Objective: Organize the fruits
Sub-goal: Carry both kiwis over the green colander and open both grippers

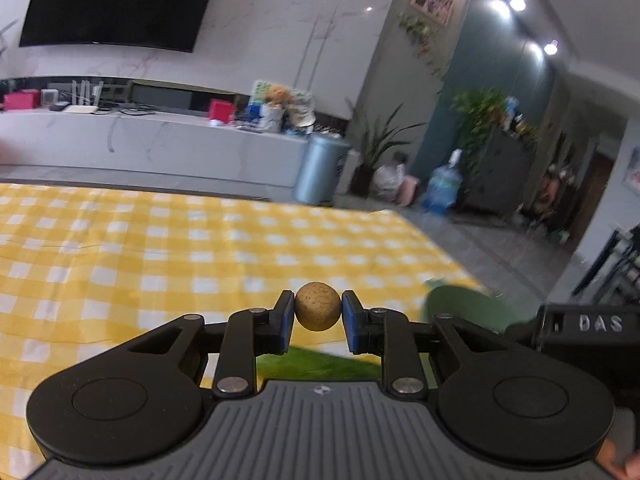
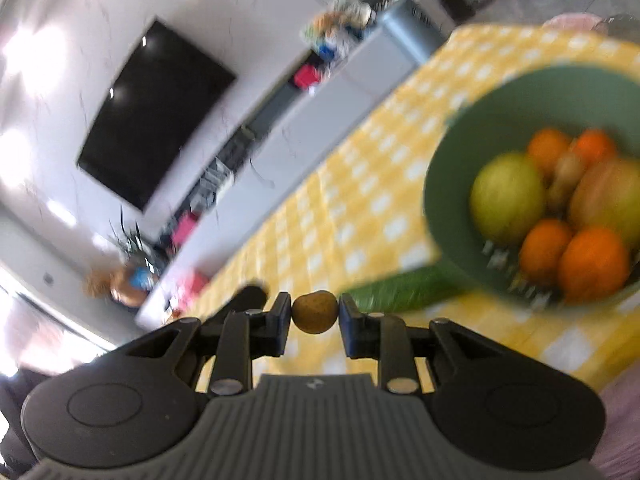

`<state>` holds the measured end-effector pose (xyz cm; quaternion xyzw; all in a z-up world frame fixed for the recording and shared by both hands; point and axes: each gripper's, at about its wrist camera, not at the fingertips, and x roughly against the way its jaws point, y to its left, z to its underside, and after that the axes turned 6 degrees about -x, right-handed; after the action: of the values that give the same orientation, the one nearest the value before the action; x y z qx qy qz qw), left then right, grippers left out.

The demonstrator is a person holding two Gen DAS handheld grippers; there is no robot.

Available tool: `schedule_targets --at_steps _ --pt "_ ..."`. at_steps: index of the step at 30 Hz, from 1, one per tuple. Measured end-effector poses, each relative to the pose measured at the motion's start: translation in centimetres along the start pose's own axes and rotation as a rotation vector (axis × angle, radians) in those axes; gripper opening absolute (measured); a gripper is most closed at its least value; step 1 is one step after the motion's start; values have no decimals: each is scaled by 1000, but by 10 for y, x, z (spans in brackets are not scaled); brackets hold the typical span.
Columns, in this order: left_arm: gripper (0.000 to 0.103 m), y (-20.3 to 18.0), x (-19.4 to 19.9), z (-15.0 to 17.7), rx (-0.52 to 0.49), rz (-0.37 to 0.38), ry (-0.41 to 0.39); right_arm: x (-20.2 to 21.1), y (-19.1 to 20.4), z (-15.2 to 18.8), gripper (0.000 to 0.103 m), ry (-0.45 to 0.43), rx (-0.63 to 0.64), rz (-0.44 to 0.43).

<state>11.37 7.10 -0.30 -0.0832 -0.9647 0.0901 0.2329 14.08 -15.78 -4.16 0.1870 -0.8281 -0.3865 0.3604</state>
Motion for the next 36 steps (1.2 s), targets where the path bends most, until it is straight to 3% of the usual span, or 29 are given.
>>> schedule_targets --at_steps 4,10,13,16,18,24,28,32,36 --pt "28 -6 -1 -3 28 61 -6 28 -23 -24 22 -102 -50 26" --pt "28 -9 -19 1 78 166 49 33 -63 -40 22 -107 -171 75" --pt "28 -12 -26 6 69 166 65 27 -63 -39 22 -75 -186 72" --pt "28 -15 -30 10 72 118 49 21 -56 -39 25 -69 -161 67" --pt "28 -16 -29 11 78 103 39 19 -57 -39 36 -64 -161 70" --pt "28 -19 -25 13 89 116 37 30 -70 -41 36 -82 -218 35" --pt "28 -30 -23 14 76 151 53 53 -72 -44 36 -189 -248 26" --pt "28 -51 -27 16 83 245 78 95 -72 -54 38 -363 -235 5" --pt "28 -75 -36 20 82 341 101 122 -77 -60 41 -461 -206 14"
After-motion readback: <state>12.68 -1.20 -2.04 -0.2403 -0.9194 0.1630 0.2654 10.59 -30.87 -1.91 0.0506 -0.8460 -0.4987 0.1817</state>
